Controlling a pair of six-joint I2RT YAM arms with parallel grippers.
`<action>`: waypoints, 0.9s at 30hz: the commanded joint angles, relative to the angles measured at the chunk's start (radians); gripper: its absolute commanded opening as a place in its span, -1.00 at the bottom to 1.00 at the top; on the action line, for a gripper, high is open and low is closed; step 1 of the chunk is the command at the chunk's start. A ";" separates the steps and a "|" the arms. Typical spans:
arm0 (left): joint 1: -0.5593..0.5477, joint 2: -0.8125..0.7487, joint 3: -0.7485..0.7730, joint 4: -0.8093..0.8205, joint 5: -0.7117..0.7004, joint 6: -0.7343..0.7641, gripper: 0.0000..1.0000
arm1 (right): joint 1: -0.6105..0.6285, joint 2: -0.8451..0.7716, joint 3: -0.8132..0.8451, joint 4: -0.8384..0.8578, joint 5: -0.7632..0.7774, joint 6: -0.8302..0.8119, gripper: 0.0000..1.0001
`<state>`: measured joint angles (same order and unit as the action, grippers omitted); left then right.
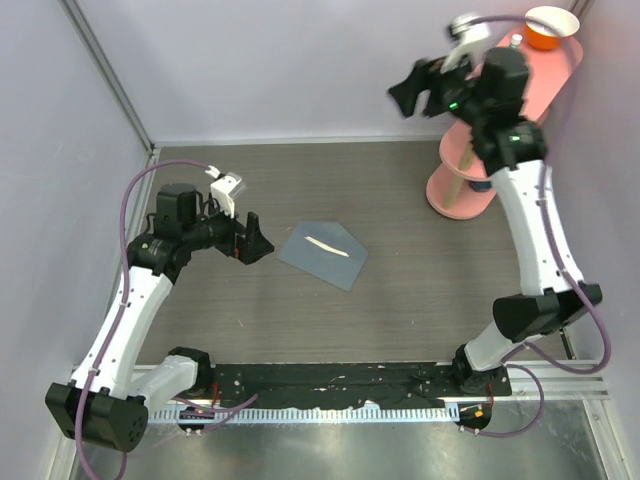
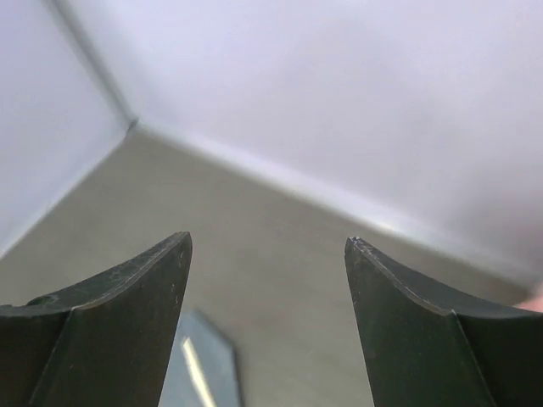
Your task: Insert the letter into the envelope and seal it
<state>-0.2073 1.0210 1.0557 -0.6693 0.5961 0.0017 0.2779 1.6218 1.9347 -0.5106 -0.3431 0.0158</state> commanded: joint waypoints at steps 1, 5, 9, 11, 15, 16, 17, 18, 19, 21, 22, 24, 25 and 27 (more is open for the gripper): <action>0.005 -0.015 -0.010 0.065 0.027 -0.039 0.99 | -0.182 -0.036 0.154 0.033 -0.002 0.118 0.57; 0.005 -0.027 -0.013 0.063 0.031 -0.028 0.99 | -0.368 -0.023 0.207 0.049 -0.031 0.154 0.57; 0.005 -0.036 -0.017 0.069 0.036 -0.019 0.99 | -0.503 0.016 0.239 0.073 -0.051 0.173 0.57; 0.005 -0.042 -0.020 0.074 0.037 -0.019 0.99 | -0.540 0.058 0.259 0.075 -0.051 0.144 0.57; 0.005 -0.036 -0.023 0.085 0.042 -0.020 0.99 | -0.559 0.127 0.280 0.073 -0.013 0.072 0.57; 0.005 -0.036 -0.022 0.086 0.044 -0.022 1.00 | -0.559 0.141 0.285 0.075 -0.002 0.055 0.57; 0.005 -0.035 -0.022 0.088 0.042 -0.022 1.00 | -0.560 0.160 0.283 0.078 0.012 0.043 0.57; 0.005 -0.035 -0.022 0.088 0.041 -0.022 1.00 | -0.560 0.171 0.282 0.089 0.018 0.023 0.57; 0.005 -0.038 -0.022 0.089 0.038 -0.020 1.00 | -0.560 0.179 0.276 0.095 0.026 0.012 0.57; 0.005 -0.042 -0.025 0.094 0.030 -0.017 0.99 | -0.560 0.199 0.262 0.127 0.030 -0.003 0.57; 0.005 -0.044 -0.025 0.096 0.030 -0.016 1.00 | -0.560 0.205 0.257 0.133 0.027 -0.005 0.57; 0.005 -0.045 -0.026 0.102 0.031 -0.014 1.00 | -0.560 0.233 0.259 0.153 0.029 -0.010 0.57; 0.005 -0.044 -0.026 0.102 0.031 -0.014 1.00 | -0.560 0.240 0.257 0.159 0.030 -0.011 0.57; 0.005 -0.042 -0.025 0.105 0.033 -0.017 1.00 | -0.560 0.257 0.256 0.178 0.024 -0.011 0.53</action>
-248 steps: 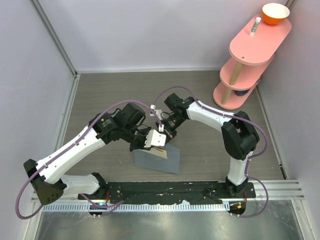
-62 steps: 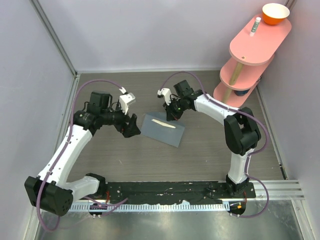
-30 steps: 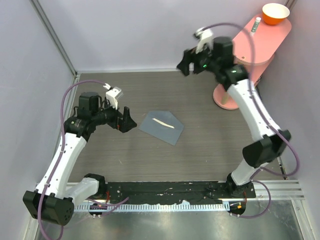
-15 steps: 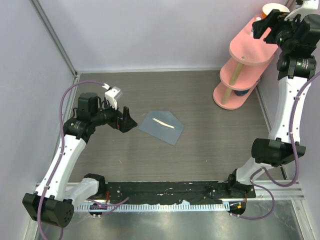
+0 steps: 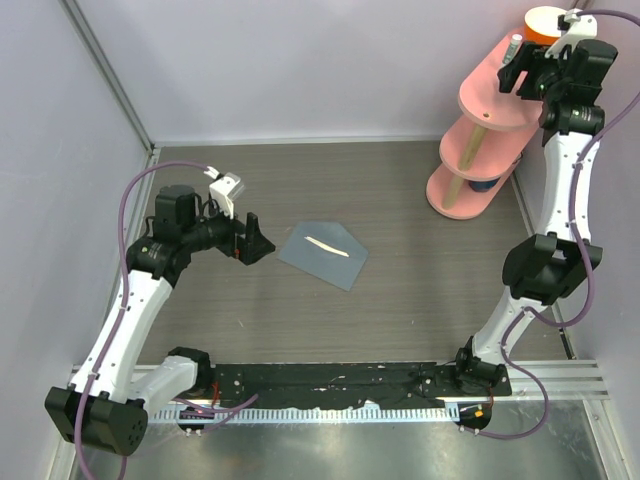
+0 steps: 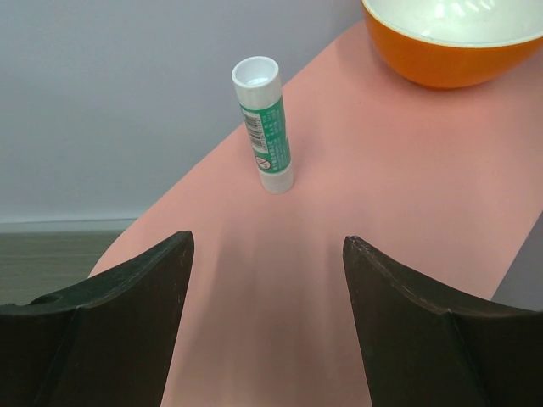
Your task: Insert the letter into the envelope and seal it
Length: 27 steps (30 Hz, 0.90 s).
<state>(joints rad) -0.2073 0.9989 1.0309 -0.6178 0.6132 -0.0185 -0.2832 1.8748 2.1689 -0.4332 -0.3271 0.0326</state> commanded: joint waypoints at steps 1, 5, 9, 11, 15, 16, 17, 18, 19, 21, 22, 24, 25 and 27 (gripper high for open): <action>0.005 -0.022 -0.002 0.052 0.019 0.003 0.99 | 0.001 0.006 0.013 0.109 0.002 -0.028 0.52; 0.005 -0.026 -0.012 0.059 0.025 0.000 0.99 | 0.001 0.014 -0.018 0.168 -0.038 -0.028 0.39; 0.005 -0.026 -0.026 0.070 0.025 -0.011 1.00 | 0.001 0.037 -0.008 0.203 -0.039 -0.028 0.35; 0.005 -0.029 -0.032 0.075 0.026 -0.014 1.00 | 0.001 0.053 0.000 0.212 -0.056 -0.048 0.35; 0.005 -0.031 -0.034 0.079 0.025 -0.015 1.00 | 0.003 0.083 0.040 0.224 -0.055 -0.045 0.35; 0.005 -0.032 -0.034 0.081 0.026 -0.014 1.00 | 0.003 0.089 0.040 0.234 -0.052 -0.045 0.35; 0.005 -0.032 -0.034 0.084 0.028 -0.017 1.00 | 0.003 0.098 0.040 0.250 -0.050 -0.045 0.34; 0.005 -0.034 -0.035 0.085 0.030 -0.018 0.99 | 0.004 0.102 0.048 0.255 -0.050 -0.049 0.35; 0.005 -0.034 -0.037 0.087 0.031 -0.020 1.00 | 0.006 0.110 0.052 0.257 -0.052 -0.053 0.35; 0.005 -0.034 -0.043 0.090 0.042 -0.021 1.00 | 0.010 0.130 0.075 0.251 -0.053 -0.065 0.34; 0.005 -0.036 -0.045 0.092 0.042 -0.020 0.99 | 0.012 0.135 0.081 0.249 -0.056 -0.066 0.34; 0.005 -0.036 -0.052 0.096 0.042 -0.023 0.99 | 0.013 0.150 0.094 0.254 -0.059 -0.066 0.33; 0.005 -0.036 -0.055 0.099 0.042 -0.023 0.99 | 0.015 0.155 0.098 0.257 -0.059 -0.065 0.32; 0.005 -0.036 -0.057 0.101 0.040 -0.023 1.00 | 0.015 0.164 0.109 0.269 -0.063 -0.060 0.31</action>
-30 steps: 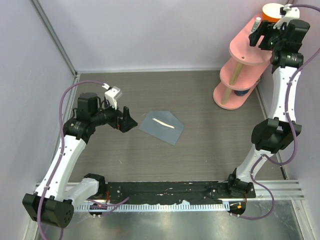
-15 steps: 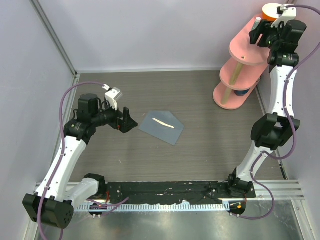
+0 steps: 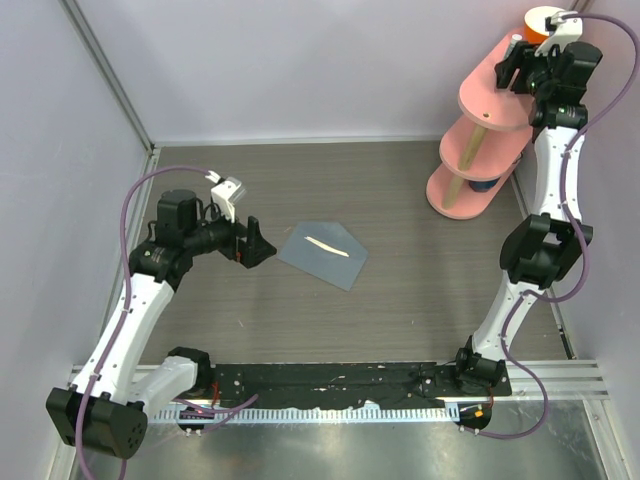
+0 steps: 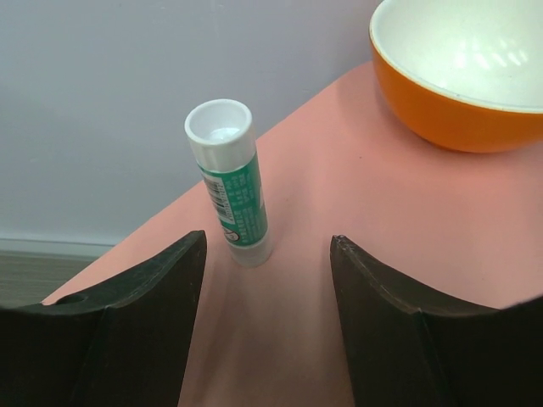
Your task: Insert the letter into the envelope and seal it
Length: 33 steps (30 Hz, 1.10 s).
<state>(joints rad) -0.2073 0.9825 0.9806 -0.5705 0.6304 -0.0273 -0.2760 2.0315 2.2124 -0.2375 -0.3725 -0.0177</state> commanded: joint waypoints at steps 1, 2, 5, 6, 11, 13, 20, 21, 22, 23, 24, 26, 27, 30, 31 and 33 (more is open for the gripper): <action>0.005 -0.019 -0.007 0.055 0.023 -0.014 0.99 | 0.011 0.012 0.070 0.073 -0.016 -0.010 0.29; 0.005 -0.019 -0.010 0.054 0.023 -0.013 1.00 | 0.012 0.015 0.075 0.075 -0.017 -0.010 0.28; 0.005 -0.016 -0.010 0.055 0.022 -0.011 1.00 | 0.020 0.027 0.095 0.084 -0.017 -0.008 0.19; 0.005 -0.018 -0.010 0.057 0.023 -0.011 0.99 | 0.021 0.029 0.101 0.086 -0.017 -0.008 0.15; 0.005 -0.008 -0.005 0.057 0.025 -0.008 0.99 | 0.029 0.042 0.119 0.093 -0.013 -0.004 0.01; 0.005 -0.008 -0.006 0.060 0.025 -0.010 1.00 | 0.029 0.044 0.122 0.098 -0.008 -0.005 -0.06; 0.005 -0.011 -0.008 0.058 0.028 -0.010 1.00 | 0.031 0.027 0.125 0.107 0.000 -0.016 -0.78; 0.005 -0.013 -0.007 0.057 0.031 -0.010 1.00 | 0.031 0.022 0.125 0.106 -0.008 -0.016 -0.97; 0.005 -0.013 -0.003 0.061 0.032 -0.010 0.99 | 0.031 0.013 0.125 0.104 -0.016 -0.016 -0.98; 0.005 -0.013 0.006 0.060 0.032 -0.010 0.99 | 0.031 0.006 0.122 0.099 -0.029 -0.011 -0.98; 0.005 -0.011 0.010 0.060 0.037 -0.008 0.99 | 0.032 -0.020 0.124 0.096 -0.045 -0.007 -0.99; 0.005 -0.007 0.035 0.057 0.049 0.000 1.00 | 0.040 -0.051 0.112 0.081 -0.141 0.039 -0.99; 0.005 -0.005 0.046 0.049 0.078 0.022 0.99 | 0.044 -0.094 0.103 0.079 -0.178 0.067 -0.98; 0.005 0.021 0.131 0.005 0.120 0.122 0.97 | 0.086 -0.166 0.037 0.086 -0.359 0.186 -0.99; 0.005 0.027 0.150 -0.014 0.146 0.131 0.97 | 0.104 -0.222 0.014 0.092 -0.390 0.209 -0.99; 0.005 0.042 0.197 -0.023 0.188 0.138 0.95 | 0.171 -0.276 -0.078 0.131 -0.485 0.301 -0.98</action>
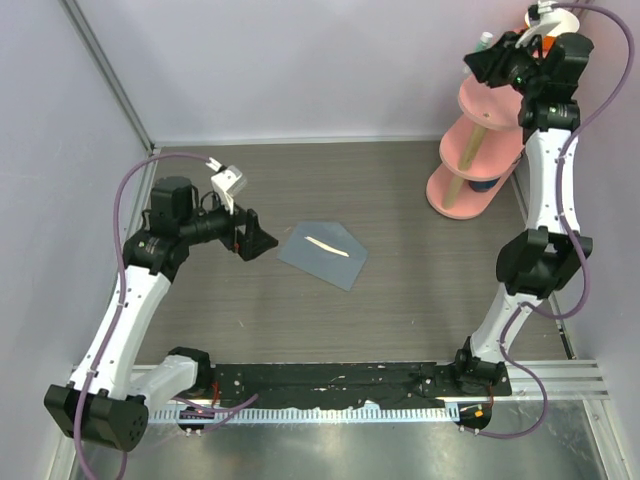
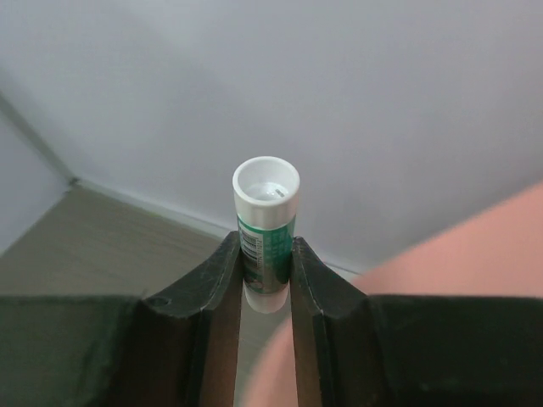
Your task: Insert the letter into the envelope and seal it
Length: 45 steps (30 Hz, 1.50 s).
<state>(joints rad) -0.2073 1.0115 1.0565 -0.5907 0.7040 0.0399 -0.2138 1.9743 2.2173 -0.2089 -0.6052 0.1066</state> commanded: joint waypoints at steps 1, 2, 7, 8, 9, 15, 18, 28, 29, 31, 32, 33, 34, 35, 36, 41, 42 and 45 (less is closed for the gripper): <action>0.005 0.015 0.129 0.009 0.170 0.061 0.93 | 0.137 -0.277 -0.118 0.165 -0.269 0.224 -0.98; 0.005 0.007 0.129 0.031 0.205 0.037 0.90 | 0.160 -0.301 -0.190 0.202 -0.307 0.326 -0.98; 0.005 -0.077 -0.005 0.489 0.321 -0.399 0.72 | 0.364 -0.414 -0.344 0.374 -0.323 0.501 -0.99; 0.005 -0.114 -0.032 0.581 0.304 -0.463 0.70 | 0.395 -0.443 -0.393 0.390 -0.320 0.533 -0.99; 0.003 -0.129 -0.061 0.735 0.278 -0.509 0.69 | 0.442 -0.454 -0.415 0.405 -0.318 0.551 -0.98; -0.007 -0.114 -0.090 0.961 0.198 -0.750 0.62 | 0.592 -0.512 -0.548 0.427 -0.303 0.601 -0.98; -0.042 -0.087 -0.096 1.034 0.169 -0.834 0.63 | 0.663 -0.540 -0.605 0.391 -0.286 0.573 -0.98; -0.181 -0.051 -0.095 1.034 0.123 -0.790 0.47 | 0.826 -0.586 -0.694 0.358 -0.222 0.516 -0.98; -0.193 -0.048 -0.096 1.036 0.120 -0.791 0.46 | 0.837 -0.586 -0.696 0.358 -0.217 0.515 -0.98; -0.201 -0.045 -0.099 1.037 0.106 -0.791 0.41 | 0.846 -0.588 -0.702 0.362 -0.215 0.515 -0.98; -0.204 -0.045 -0.101 1.037 0.103 -0.795 0.39 | 0.849 -0.588 -0.702 0.362 -0.215 0.515 -0.98; -0.205 -0.044 -0.101 1.039 0.101 -0.796 0.36 | 0.856 -0.588 -0.705 0.362 -0.215 0.515 -0.99; -0.207 -0.044 -0.101 1.039 0.100 -0.802 0.28 | 0.861 -0.589 -0.712 0.362 -0.215 0.515 -0.98; -0.207 -0.047 -0.102 1.043 0.091 -0.807 0.24 | 0.864 -0.592 -0.716 0.362 -0.214 0.515 -0.98; -0.207 -0.048 -0.104 1.045 0.085 -0.813 0.18 | 0.867 -0.594 -0.717 0.362 -0.214 0.510 -0.98; -0.205 -0.062 -0.128 1.088 0.104 -0.865 0.04 | 0.867 -0.604 -0.739 0.358 -0.214 0.505 -0.98; -0.207 -0.063 -0.128 1.089 0.101 -0.865 0.07 | 0.869 -0.606 -0.740 0.358 -0.212 0.507 -0.98; -0.205 -0.060 -0.125 1.088 0.094 -0.862 0.15 | 0.867 -0.609 -0.748 0.364 -0.215 0.513 -0.98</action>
<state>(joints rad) -0.4107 0.9676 0.9287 0.4278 0.8108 -0.8047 0.6476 1.4136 1.4754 0.1181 -0.8303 0.6300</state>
